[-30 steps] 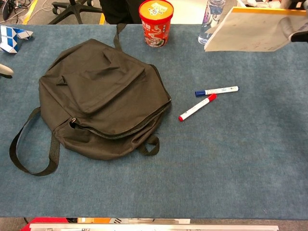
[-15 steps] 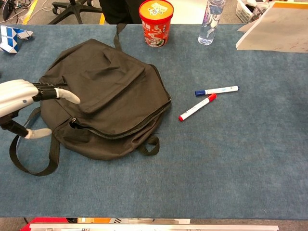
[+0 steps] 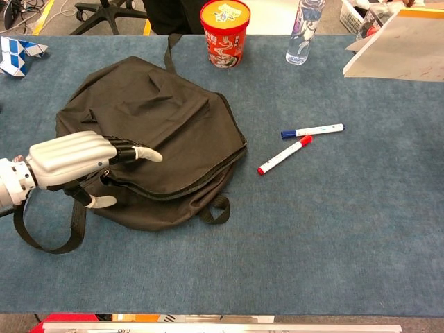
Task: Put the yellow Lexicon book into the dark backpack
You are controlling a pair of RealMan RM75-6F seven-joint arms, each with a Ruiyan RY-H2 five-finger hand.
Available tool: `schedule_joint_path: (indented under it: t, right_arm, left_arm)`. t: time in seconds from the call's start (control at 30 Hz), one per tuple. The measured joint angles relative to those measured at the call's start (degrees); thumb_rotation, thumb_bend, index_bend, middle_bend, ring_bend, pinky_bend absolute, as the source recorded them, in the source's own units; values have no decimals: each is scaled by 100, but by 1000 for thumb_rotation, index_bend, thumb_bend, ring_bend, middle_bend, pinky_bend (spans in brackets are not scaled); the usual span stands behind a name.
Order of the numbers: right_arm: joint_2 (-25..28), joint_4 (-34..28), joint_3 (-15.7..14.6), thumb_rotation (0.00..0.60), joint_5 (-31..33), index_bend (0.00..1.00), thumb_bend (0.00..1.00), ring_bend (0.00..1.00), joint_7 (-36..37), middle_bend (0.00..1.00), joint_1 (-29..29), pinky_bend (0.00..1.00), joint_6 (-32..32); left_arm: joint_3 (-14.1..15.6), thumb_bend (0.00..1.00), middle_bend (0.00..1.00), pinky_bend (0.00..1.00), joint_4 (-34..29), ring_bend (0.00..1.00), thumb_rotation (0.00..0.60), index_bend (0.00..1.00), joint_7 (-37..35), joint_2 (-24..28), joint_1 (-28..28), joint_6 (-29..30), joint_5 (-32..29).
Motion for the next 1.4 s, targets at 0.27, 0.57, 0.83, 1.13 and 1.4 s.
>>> schedule_joint_path:
  t: [0.27,0.57,0.83,1.13,1.4]
  right_arm:
    - [-24,56,9,600,20,820,510,519,90,674,-21,663,-22]
    - [16,34,4,600,34,824,510,520,166,675,-97,664,18]
    - [54,42,21,600,64,829,510,520,236,676,-152,664,43]
    - [59,67,39,600,79,842,511,522,323,678,-179,665,47]
    - [83,66,68,600,88,849,510,525,380,680,-197,666,60]
  left_arm:
    - [-39,209,82,224,156,94,600,0,415,-434,-101,-262,-587]
    - [-108,209,82,223,302,93,600,1,838,-897,-219,-470,-1088]
    - [-229,210,104,225,529,123,600,96,1091,-1321,-259,-469,-1558]
    - [-448,211,317,317,926,344,600,351,880,-1807,-201,-143,-1922]
    - [-671,246,466,579,1176,499,600,474,522,-2113,-194,103,-2130]
